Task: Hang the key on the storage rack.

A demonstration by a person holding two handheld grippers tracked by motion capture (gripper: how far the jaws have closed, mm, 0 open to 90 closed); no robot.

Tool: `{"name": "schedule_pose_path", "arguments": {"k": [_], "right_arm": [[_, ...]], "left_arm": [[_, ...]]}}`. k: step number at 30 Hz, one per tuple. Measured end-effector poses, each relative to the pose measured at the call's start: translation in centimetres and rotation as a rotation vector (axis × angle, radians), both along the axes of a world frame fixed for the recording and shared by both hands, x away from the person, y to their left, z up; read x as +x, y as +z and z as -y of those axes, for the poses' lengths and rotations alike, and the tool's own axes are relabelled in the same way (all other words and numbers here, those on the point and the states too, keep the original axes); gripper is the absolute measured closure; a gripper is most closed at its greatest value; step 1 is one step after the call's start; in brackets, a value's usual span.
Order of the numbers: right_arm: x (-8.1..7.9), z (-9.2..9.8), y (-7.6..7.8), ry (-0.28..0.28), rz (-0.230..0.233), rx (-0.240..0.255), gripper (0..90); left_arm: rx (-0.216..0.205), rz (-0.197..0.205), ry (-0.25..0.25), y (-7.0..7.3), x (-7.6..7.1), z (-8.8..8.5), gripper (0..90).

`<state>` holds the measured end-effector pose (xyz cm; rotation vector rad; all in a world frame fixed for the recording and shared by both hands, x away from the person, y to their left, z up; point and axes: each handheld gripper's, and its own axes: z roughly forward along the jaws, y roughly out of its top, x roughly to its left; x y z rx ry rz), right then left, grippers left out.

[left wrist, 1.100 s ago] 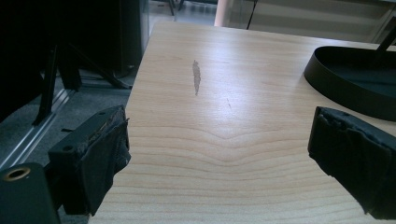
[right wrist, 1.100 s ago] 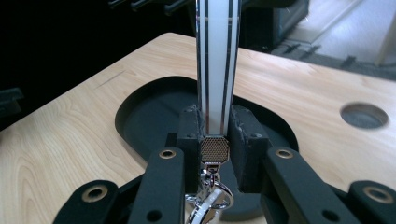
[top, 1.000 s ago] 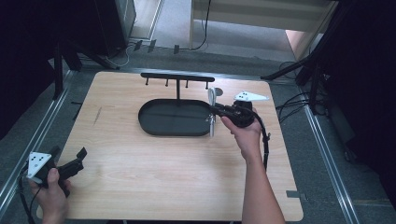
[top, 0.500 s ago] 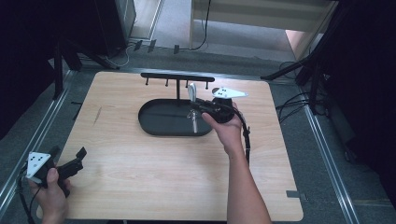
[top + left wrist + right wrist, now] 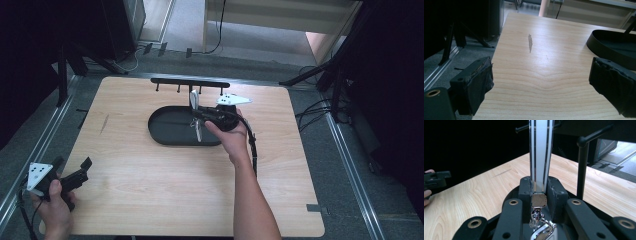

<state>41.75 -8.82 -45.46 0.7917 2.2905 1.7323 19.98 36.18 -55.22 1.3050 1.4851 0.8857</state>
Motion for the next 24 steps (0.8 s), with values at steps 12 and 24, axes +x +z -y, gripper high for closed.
{"name": "schedule_pose_path", "arguments": {"k": [12,24], "right_arm": [[0.6,-0.2,-0.3,-0.023,-0.033,0.034,76.0],[1.7,0.8,-1.3,-0.079,-0.09,0.068,75.9]], "left_arm": [[-0.01,0.004,-0.003,0.0,-0.1,-0.1,5.5],[-0.007,0.003,-0.003,0.0,0.0,-0.1,5.5]]}}
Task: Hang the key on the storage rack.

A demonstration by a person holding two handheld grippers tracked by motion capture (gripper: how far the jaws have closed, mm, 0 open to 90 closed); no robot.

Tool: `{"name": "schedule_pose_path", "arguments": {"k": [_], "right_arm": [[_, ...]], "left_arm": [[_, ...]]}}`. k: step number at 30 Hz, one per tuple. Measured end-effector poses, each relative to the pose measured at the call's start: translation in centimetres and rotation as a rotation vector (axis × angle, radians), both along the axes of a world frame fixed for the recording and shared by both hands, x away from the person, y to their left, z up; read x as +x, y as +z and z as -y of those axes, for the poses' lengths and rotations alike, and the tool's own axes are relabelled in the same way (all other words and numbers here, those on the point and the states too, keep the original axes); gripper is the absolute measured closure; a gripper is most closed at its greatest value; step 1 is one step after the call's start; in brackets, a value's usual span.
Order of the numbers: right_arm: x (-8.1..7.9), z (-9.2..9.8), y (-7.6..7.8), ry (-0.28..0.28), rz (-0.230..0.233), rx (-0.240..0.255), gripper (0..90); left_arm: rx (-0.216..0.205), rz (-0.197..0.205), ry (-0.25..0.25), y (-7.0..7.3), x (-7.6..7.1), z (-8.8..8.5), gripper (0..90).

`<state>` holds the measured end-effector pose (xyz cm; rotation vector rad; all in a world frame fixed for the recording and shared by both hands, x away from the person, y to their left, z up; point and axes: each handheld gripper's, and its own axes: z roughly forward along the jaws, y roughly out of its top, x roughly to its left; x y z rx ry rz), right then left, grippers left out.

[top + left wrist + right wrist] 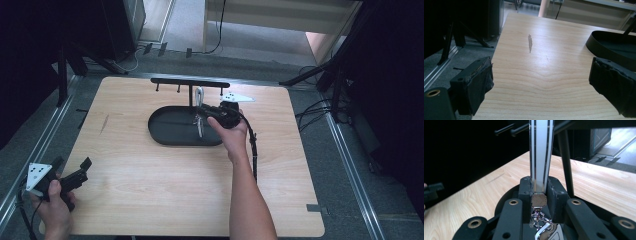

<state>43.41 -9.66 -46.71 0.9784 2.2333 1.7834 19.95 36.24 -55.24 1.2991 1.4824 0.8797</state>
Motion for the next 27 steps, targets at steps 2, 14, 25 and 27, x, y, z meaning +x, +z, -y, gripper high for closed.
{"name": "schedule_pose_path", "arguments": {"k": [2,14,25,27], "right_arm": [[0.3,0.1,-0.2,-0.016,-0.015,-0.001,75.9],[0.8,0.6,-0.7,-0.158,-0.077,0.029,68.8],[-0.9,3.8,0.4,-0.268,0.039,-0.098,52.0],[-1.7,4.9,0.4,-0.304,0.058,-0.112,43.0]], "left_arm": [[-0.001,0.002,0.003,0.0,-0.1,0.0,5.5],[-0.006,0.002,0.001,0.0,-0.1,-0.1,5.5],[0.0,0.002,0.004,0.0,0.0,0.0,5.5],[0.002,0.005,0.004,0.0,-0.1,0.0,5.5]]}}
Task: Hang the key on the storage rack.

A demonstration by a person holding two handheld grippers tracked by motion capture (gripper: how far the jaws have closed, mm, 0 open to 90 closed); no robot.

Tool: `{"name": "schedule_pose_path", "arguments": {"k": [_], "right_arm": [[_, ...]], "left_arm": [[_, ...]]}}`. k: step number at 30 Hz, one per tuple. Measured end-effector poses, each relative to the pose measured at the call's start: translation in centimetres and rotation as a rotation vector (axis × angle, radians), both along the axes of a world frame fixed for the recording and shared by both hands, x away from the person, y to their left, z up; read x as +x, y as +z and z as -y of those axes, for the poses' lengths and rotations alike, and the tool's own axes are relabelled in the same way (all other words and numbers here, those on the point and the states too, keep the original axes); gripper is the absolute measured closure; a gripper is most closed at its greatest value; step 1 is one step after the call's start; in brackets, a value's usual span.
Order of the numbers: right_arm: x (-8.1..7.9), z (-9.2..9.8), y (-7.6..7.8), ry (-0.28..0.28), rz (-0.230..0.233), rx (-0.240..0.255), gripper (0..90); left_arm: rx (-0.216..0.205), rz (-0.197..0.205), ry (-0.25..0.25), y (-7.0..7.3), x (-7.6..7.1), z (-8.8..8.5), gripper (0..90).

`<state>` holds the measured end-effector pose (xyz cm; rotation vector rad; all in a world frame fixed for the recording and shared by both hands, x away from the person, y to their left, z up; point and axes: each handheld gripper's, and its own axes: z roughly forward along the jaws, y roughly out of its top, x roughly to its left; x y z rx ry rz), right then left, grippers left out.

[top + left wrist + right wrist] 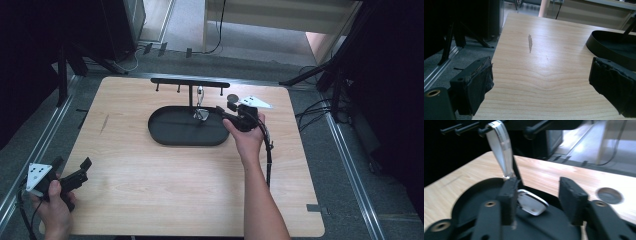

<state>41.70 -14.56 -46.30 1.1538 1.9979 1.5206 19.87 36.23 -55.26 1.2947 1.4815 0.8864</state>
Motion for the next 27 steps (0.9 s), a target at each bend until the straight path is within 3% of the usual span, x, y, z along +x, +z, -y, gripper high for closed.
{"name": "schedule_pose_path", "arguments": {"k": [5,6,7,8,11,12,17,22,27], "right_arm": [[-1.0,1.8,0.0,-0.035,0.018,0.004,33.6],[-1.8,2.8,0.0,-0.082,0.012,0.004,22.8],[-1.8,2.8,0.0,-0.082,0.012,0.004,22.8],[-2.7,3.5,-0.1,-0.158,0.009,-0.029,13.3],[-3.6,4.4,-0.4,-0.181,0.025,-0.04,11.6],[-4.6,5.5,-1.0,-0.191,0.031,-0.038,4.5],[-6.0,7.4,-2.0,-0.202,0.029,-0.03,0.0],[-8.2,10.6,-3.4,-0.26,0.032,-0.007,0.0],[-9.9,12.3,-4.3,-0.286,0.034,-0.028,0.0]], "left_arm": [[0.004,0.0,-0.001,0.0,0.0,0.1,5.5],[0.009,-0.001,-0.002,0.0,0.0,0.1,5.5],[0.009,-0.001,-0.002,0.0,0.0,0.1,5.5],[0.009,-0.001,-0.003,0.0,0.0,0.1,5.5],[0.007,0.0,-0.003,0.0,-0.1,0.1,5.5],[0.009,-0.001,-0.004,0.0,-0.1,0.1,5.5],[0.018,-0.002,-0.005,0.0,-0.1,0.2,5.5],[0.025,-0.003,-0.007,0.0,-0.1,0.3,5.5],[0.03,-0.002,-0.01,0.0,-0.1,0.4,5.5]]}}
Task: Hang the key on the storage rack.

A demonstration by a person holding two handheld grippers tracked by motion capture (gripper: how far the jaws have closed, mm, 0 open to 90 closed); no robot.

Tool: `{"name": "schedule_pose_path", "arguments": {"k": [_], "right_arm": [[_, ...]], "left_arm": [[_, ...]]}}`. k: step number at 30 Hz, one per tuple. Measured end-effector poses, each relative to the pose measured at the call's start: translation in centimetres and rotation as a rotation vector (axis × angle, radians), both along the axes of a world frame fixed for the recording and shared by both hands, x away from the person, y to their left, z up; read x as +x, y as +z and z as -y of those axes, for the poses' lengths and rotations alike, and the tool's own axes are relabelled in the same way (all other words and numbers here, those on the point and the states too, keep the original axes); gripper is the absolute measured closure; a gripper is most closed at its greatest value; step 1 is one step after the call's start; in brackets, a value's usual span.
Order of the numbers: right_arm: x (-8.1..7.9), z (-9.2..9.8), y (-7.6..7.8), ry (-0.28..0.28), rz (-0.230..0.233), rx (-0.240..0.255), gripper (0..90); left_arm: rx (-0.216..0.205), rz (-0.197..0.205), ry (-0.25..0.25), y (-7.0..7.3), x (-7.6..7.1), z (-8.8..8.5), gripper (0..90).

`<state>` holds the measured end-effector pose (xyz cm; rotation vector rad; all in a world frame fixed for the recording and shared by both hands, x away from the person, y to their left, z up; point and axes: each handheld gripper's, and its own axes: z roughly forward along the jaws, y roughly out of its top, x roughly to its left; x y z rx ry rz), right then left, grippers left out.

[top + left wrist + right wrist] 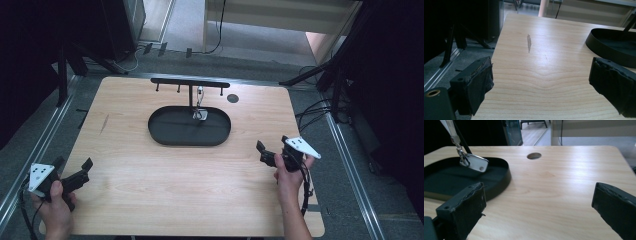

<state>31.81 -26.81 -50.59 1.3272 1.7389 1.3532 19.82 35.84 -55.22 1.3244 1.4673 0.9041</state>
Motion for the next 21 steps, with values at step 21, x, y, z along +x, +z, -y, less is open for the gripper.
{"name": "schedule_pose_path", "arguments": {"k": [21], "right_arm": [[-7.3,7.7,-3.6,-0.11,-0.01,-0.007,0.0]], "left_arm": [[0.01,-0.002,-0.003,0.0,0.1,0.1,5.5]]}}
